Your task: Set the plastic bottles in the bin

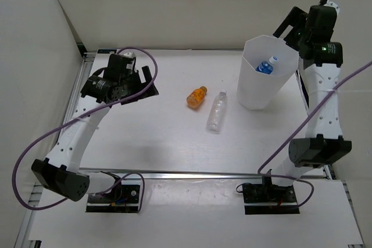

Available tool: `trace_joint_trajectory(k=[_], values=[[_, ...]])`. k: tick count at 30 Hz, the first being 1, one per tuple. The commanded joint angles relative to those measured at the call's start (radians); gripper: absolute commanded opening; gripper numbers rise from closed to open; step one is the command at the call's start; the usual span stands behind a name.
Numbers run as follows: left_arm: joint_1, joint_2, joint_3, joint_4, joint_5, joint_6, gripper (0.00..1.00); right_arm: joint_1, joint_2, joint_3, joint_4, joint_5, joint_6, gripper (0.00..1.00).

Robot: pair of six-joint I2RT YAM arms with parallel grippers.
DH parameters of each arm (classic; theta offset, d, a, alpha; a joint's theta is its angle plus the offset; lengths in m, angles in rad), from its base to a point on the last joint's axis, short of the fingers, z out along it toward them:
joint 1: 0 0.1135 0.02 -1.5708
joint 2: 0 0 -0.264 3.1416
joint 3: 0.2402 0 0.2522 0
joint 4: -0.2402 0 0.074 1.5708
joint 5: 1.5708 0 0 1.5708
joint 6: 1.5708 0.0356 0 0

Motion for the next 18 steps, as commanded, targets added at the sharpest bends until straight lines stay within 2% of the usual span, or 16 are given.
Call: trace_joint_trajectory(k=[1, 3, 5, 7, 8, 9, 10, 11, 12, 13, 14, 15, 16, 18], values=[[0.056, 0.066, 0.084, 0.105, 0.140, -0.015, 1.00, 0.009, -0.145, -0.022, 0.040, -0.130, 0.033, 1.00], [0.078, 0.166, 0.146, 0.143, 0.251, 0.010, 1.00, 0.009, -0.202, -0.042, 0.040, -0.225, 0.045, 1.00], [0.078, 0.246, 0.249, 0.156, 0.270, 0.021, 1.00, 0.009, -0.264, -0.091, 0.040, -0.279, 0.065, 1.00], [0.078, 0.403, 0.348, 0.165, 0.364, 0.062, 1.00, 0.009, -0.327, -0.130, 0.015, -0.331, 0.096, 1.00], [0.078, 0.466, 0.481, 0.144, 0.382, 0.071, 1.00, 0.009, -0.347, -0.171, 0.003, -0.389, 0.096, 1.00], [0.068, 0.608, 0.563, 0.118, 0.402, 0.096, 1.00, 0.009, -0.367, -0.191, -0.006, -0.410, 0.096, 1.00], [0.059, 0.687, 0.658, 0.079, 0.423, 0.096, 1.00, 0.009, -0.405, -0.214, -0.006, -0.422, 0.096, 1.00], [0.058, 0.764, 0.845, -0.011, 0.435, 0.106, 1.00, 0.009, -0.426, -0.238, -0.018, -0.422, 0.105, 1.00], [0.058, 0.895, 0.919, -0.048, 0.435, 0.107, 1.00, 0.009, -0.464, -0.296, -0.018, -0.422, 0.105, 1.00], [0.046, 0.937, 0.966, -0.073, 0.435, 0.107, 1.00, 0.009, -0.481, -0.324, -0.018, -0.422, 0.105, 1.00], [0.046, 0.959, 0.949, -0.064, 0.426, 0.107, 1.00, 0.009, -0.495, -0.347, -0.018, -0.422, 0.105, 1.00], [0.020, 0.959, 0.842, -0.030, 0.413, 0.120, 1.00, 0.009, -0.518, -0.384, -0.027, -0.433, 0.105, 1.00], [0.011, 0.950, 0.818, 0.000, 0.412, 0.120, 1.00, 0.009, -0.518, -0.395, -0.028, -0.433, 0.105, 1.00], [-0.007, 1.017, 0.856, -0.017, 0.397, 0.133, 1.00, 0.009, -0.541, -0.407, -0.037, -0.433, 0.105, 1.00]])
